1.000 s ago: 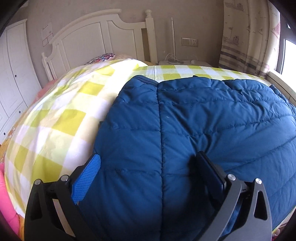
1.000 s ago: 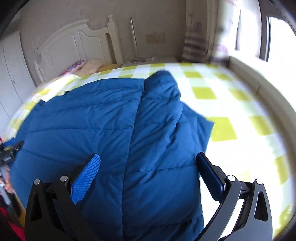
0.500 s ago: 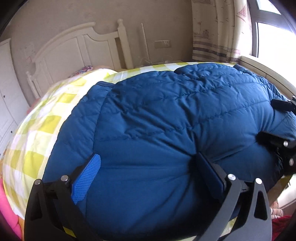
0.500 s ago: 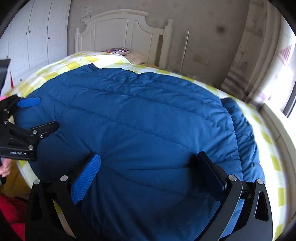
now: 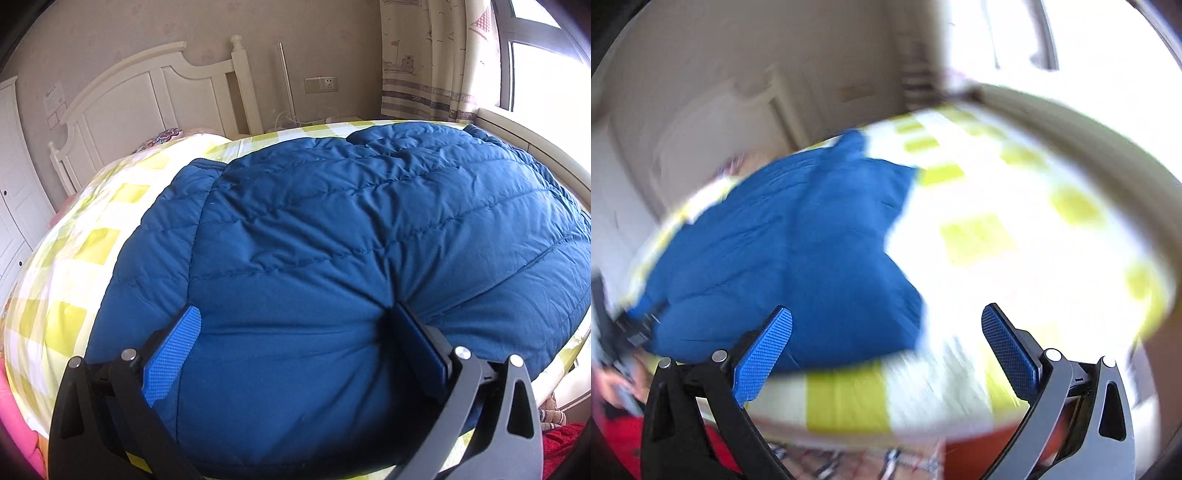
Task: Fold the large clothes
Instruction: 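Grasp the folded jacket edge with the right tool and lift it up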
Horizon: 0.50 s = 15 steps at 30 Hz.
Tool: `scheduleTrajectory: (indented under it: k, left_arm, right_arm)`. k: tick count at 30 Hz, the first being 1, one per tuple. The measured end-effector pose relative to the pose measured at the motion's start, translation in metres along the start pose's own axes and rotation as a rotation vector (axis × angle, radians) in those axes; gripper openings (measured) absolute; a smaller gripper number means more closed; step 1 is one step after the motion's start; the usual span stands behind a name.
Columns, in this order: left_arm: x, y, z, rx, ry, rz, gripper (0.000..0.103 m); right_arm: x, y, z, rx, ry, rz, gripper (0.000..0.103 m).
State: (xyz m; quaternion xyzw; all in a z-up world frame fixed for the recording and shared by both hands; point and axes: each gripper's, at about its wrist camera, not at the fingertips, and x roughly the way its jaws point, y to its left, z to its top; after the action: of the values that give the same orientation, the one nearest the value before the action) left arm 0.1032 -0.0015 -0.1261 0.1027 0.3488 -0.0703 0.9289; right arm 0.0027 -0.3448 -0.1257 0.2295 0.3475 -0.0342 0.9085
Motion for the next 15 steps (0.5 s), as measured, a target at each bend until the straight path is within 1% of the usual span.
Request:
scheduleTrajectory:
  k: [2, 4, 6, 9, 10, 12, 13, 15]
  left_arm:
    - [0.0, 0.0, 0.001, -0.004, 0.006, 0.001, 0.101]
    - [0.001, 0.001, 0.002, -0.012, 0.011, -0.001, 0.101]
    - [0.001, 0.002, 0.002, -0.022, 0.015, -0.01, 0.101]
    - [0.002, 0.005, 0.002, -0.034, 0.016, -0.026, 0.101]
    - [0.002, 0.005, 0.001, -0.036, 0.015, -0.028, 0.101]
    - [0.003, 0.005, 0.001, -0.04, 0.01, -0.03, 0.101]
    - [0.003, 0.005, 0.001, -0.04, 0.007, -0.03, 0.101]
    - [0.003, 0.005, 0.0, -0.038, -0.001, -0.03, 0.101]
  right_arm:
    - [-0.004, -0.008, -0.012, 0.059, -0.008, 0.137, 0.098]
    - [-0.001, 0.0, -0.019, 0.064, -0.004, 0.189, 0.098]
    - [0.003, 0.012, -0.021, 0.053, 0.023, 0.234, 0.099]
    - [0.021, 0.042, -0.021, 0.034, 0.082, 0.314, 0.099]
    - [0.025, 0.049, -0.019, 0.026, 0.089, 0.313, 0.099]
    - [0.038, 0.066, -0.011, 0.011, 0.09, 0.262, 0.099]
    - [0.049, 0.073, -0.004, 0.032, 0.089, 0.244, 0.099]
    - [0.07, 0.082, 0.013, 0.115, 0.086, 0.216, 0.099]
